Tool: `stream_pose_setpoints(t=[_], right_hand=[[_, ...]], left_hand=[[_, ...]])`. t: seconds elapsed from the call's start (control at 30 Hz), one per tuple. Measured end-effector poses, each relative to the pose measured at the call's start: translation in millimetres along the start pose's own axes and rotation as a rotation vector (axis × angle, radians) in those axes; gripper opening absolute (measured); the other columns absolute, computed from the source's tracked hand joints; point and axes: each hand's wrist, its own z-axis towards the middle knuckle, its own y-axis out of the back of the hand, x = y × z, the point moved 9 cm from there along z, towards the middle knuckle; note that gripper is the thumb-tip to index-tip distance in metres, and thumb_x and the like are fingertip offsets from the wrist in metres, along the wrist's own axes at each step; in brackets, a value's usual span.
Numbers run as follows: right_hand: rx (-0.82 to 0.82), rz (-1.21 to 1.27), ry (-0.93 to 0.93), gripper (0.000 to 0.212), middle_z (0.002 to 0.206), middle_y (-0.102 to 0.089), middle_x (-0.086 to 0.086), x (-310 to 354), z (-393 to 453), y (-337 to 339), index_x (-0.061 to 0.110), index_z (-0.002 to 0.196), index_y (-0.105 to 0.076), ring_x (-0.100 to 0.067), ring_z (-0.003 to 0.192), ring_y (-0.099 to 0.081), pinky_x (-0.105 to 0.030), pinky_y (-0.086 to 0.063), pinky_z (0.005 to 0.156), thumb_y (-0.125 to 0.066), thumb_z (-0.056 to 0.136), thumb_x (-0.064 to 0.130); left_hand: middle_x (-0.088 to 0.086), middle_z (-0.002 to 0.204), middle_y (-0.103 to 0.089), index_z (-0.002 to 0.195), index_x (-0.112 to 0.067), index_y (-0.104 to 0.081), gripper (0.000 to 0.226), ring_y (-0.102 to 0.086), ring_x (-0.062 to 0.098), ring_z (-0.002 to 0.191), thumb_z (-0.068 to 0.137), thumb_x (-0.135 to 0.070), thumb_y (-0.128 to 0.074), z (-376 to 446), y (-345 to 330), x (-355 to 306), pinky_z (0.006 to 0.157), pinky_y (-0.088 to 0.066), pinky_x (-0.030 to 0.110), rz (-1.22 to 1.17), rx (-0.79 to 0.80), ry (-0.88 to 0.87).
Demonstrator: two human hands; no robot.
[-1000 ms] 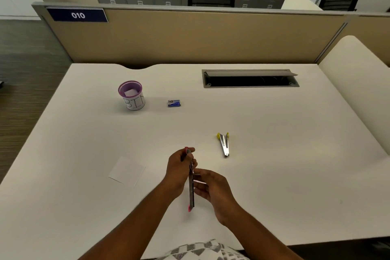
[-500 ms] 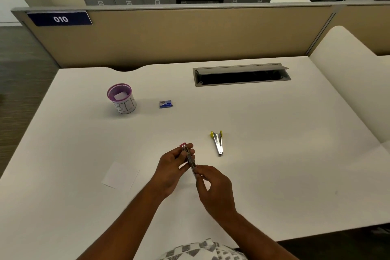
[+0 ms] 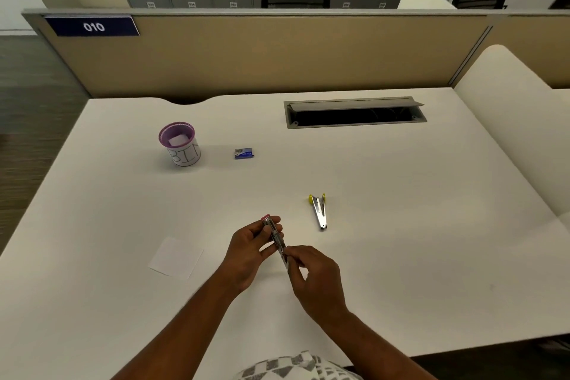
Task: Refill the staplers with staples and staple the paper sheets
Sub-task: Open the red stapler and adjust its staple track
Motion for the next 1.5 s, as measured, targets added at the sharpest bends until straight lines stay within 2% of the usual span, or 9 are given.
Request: stream_pose_setpoints(t=[0.17,0.4,0.57,0.67,0.8,0.97,1.1,1.33,1.5], right_hand=[[0.021,0.072,-0.102,0.022,0.101,-0.077,0.010,-12,-3,-3,0.018,0.108,-0.077,-0.002,0.090,-0.071,-0.022,-0.060,0.085,-0.065,0.091,0.011],[0.046,0.108,-0.170,0.018,0.095,-0.078,0.013,-20,-3,-9,0.021,0.105,-0.079,0.000,0.085,-0.071,-0.019,-0.059,0.081,-0.068,0.092,0.014],[0.048,0.410,-0.622,0.023,0.082,-0.080,0.006,-53,-10,-18,0.026,0.087,-0.079,-0.013,0.079,-0.077,-0.022,-0.061,0.073,-0.070,0.091,0.006],[0.063,0.732,-0.866,0.015,0.085,-0.081,-0.007,-60,-18,-23,0.016,0.088,-0.080,-0.025,0.081,-0.078,-0.022,-0.060,0.068,-0.070,0.091,0.006],[0.119,0.946,-1.000,0.013,0.093,-0.079,-0.020,-58,-22,-26,0.001,0.095,-0.079,-0.030,0.083,-0.078,-0.029,-0.062,0.073,-0.070,0.091,0.009],[0.079,1.106,-1.199,0.010,0.091,-0.076,-0.029,-67,-27,-27,-0.009,0.082,-0.078,-0.030,0.071,-0.077,-0.029,-0.063,0.061,-0.072,0.087,-0.002],[0.135,1.125,-1.337,0.015,0.093,-0.076,-0.027,-68,-38,-33,-0.013,0.097,-0.074,-0.027,0.070,-0.078,-0.029,-0.062,0.056,-0.073,0.088,-0.001],[0.230,1.100,-1.363,0.014,0.091,-0.077,-0.025,-69,-54,-39,-0.010,0.095,-0.074,-0.024,0.068,-0.078,-0.027,-0.063,0.057,-0.069,0.093,0.003],[0.269,0.999,-1.199,0.016,0.093,-0.077,-0.026,-64,-46,-35,-0.009,0.094,-0.076,-0.028,0.074,-0.076,-0.029,-0.061,0.062,-0.069,0.091,0.004]], left_hand=[[0.011,0.110,-0.076,0.120,-0.009,-0.070,0.025,-0.072,0.024,0.106,0.099,-0.010,-0.058,-3,-2,-4,0.092,-0.060,0.037,0.060,-0.013,-0.067],[0.011,0.110,-0.075,0.117,-0.009,-0.071,0.022,-0.073,0.025,0.103,0.099,-0.011,-0.058,-1,1,-1,0.085,-0.062,0.033,0.064,-0.040,0.002],[0.020,0.093,-0.077,0.097,0.001,-0.076,0.017,-0.076,0.026,0.083,0.093,-0.013,-0.069,1,7,6,0.070,-0.062,0.031,0.091,-0.159,0.120],[0.024,0.086,-0.076,0.087,0.009,-0.075,0.019,-0.077,0.031,0.075,0.086,-0.010,-0.076,4,9,6,0.069,-0.063,0.035,0.088,-0.226,0.180],[0.021,0.076,-0.075,0.089,0.012,-0.072,0.020,-0.075,0.024,0.060,0.083,-0.006,-0.078,5,8,13,0.056,-0.062,0.029,0.025,-0.270,0.303],[0.021,0.080,-0.072,0.086,0.008,-0.071,0.009,-0.071,0.022,0.053,0.084,0.000,-0.076,2,2,17,0.046,-0.058,0.027,-0.038,-0.220,0.468],[0.021,0.081,-0.067,0.086,0.009,-0.069,0.010,-0.067,0.022,0.056,0.084,0.001,-0.076,4,2,19,0.047,-0.060,0.029,0.041,-0.233,0.484],[0.022,0.075,-0.068,0.094,0.014,-0.069,0.020,-0.066,0.019,0.048,0.083,-0.001,-0.077,-4,15,32,0.050,-0.061,0.028,0.083,-0.257,0.467],[0.021,0.074,-0.073,0.092,0.012,-0.071,0.011,-0.073,0.026,0.062,0.085,0.003,-0.072,-7,21,33,0.059,-0.064,0.034,0.047,-0.208,0.435]])
